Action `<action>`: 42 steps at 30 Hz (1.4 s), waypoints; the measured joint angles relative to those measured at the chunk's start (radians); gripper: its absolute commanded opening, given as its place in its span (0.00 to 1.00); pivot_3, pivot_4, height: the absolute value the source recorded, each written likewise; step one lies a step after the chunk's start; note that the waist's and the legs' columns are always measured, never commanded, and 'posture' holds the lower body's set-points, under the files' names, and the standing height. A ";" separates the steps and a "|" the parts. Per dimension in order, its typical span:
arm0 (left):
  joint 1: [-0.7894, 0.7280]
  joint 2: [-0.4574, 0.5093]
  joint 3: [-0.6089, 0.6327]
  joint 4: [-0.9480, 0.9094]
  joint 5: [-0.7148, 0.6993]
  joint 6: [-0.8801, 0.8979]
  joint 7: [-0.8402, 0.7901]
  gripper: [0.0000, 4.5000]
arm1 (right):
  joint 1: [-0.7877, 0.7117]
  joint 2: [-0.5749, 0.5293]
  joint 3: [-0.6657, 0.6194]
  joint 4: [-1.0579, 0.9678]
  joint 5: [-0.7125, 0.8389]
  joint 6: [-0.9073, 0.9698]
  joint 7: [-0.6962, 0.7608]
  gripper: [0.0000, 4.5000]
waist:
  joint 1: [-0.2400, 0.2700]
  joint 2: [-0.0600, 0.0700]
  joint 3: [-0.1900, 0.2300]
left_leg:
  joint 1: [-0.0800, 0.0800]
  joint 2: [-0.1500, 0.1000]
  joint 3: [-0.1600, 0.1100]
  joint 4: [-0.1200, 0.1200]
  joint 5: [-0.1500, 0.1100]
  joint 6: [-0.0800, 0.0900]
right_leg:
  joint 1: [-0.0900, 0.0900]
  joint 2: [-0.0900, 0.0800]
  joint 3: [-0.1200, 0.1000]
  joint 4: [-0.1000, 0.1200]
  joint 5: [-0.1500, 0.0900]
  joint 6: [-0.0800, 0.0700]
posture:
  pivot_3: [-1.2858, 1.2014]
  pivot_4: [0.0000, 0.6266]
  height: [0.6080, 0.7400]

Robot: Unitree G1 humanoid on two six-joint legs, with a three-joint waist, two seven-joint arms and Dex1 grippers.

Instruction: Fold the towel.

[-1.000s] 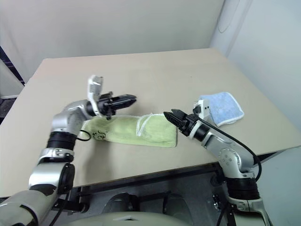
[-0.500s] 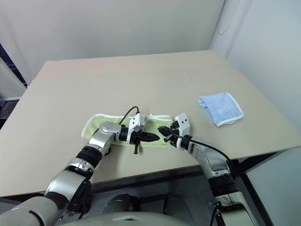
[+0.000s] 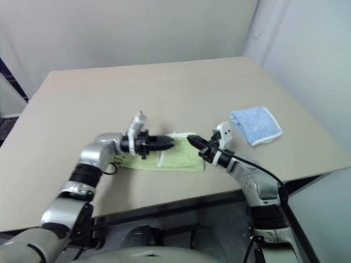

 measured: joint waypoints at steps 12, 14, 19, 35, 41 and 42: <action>0.284 0.376 0.244 -0.215 -0.192 0.410 0.127 0.99 | -0.001 0.037 -0.032 -0.006 0.052 0.130 -0.071 0.04 | 0.004 0.002 0.001 | 0.000 -0.002 0.000 -0.001 -0.002 -0.004 | -0.006 -0.006 0.000 0.000 -0.002 -0.004 | 0.52 0.00 1.00; 0.304 0.403 0.281 -0.208 -0.201 0.434 0.157 0.99 | -0.008 0.047 -0.044 0.004 0.069 0.154 -0.080 0.04 | 0.003 0.002 0.001 | -0.001 -0.003 0.000 -0.003 -0.002 -0.005 | -0.006 -0.006 0.001 -0.002 -0.001 -0.005 | 0.52 0.00 1.00; 0.318 0.457 0.369 -0.118 -0.236 0.505 0.185 0.99 | -0.057 0.065 -0.076 0.064 0.114 0.238 -0.105 0.04 | 0.002 0.002 0.001 | -0.001 -0.003 0.002 -0.007 -0.001 -0.006 | -0.010 -0.007 0.001 -0.004 0.000 -0.006 | 0.52 0.00 1.00; 0.273 0.603 0.123 0.023 -0.160 0.686 0.214 0.99 | -0.102 0.088 -0.138 0.118 0.180 0.402 -0.169 0.04 | -0.001 0.001 0.001 | -0.002 -0.004 0.004 -0.020 0.003 -0.012 | -0.017 -0.008 0.001 -0.006 0.000 -0.008 | 0.52 0.00 1.00; 0.173 0.546 0.120 0.117 -0.154 0.758 0.256 0.99 | -0.101 0.100 -0.146 0.119 0.176 0.396 -0.192 0.04 | 0.006 0.003 0.000 | -0.002 -0.005 0.004 -0.020 0.003 -0.012 | -0.016 -0.010 0.000 -0.006 0.002 -0.010 | 0.52 0.00 1.00; 0.156 0.526 0.127 0.118 -0.154 0.776 0.274 0.99 | -0.101 0.101 -0.146 0.119 0.175 0.392 -0.196 0.04 | 0.009 0.004 -0.001 | -0.002 -0.006 0.004 -0.019 0.003 -0.012 | -0.015 -0.012 0.000 -0.006 0.002 -0.010 | 0.52 0.00 1.00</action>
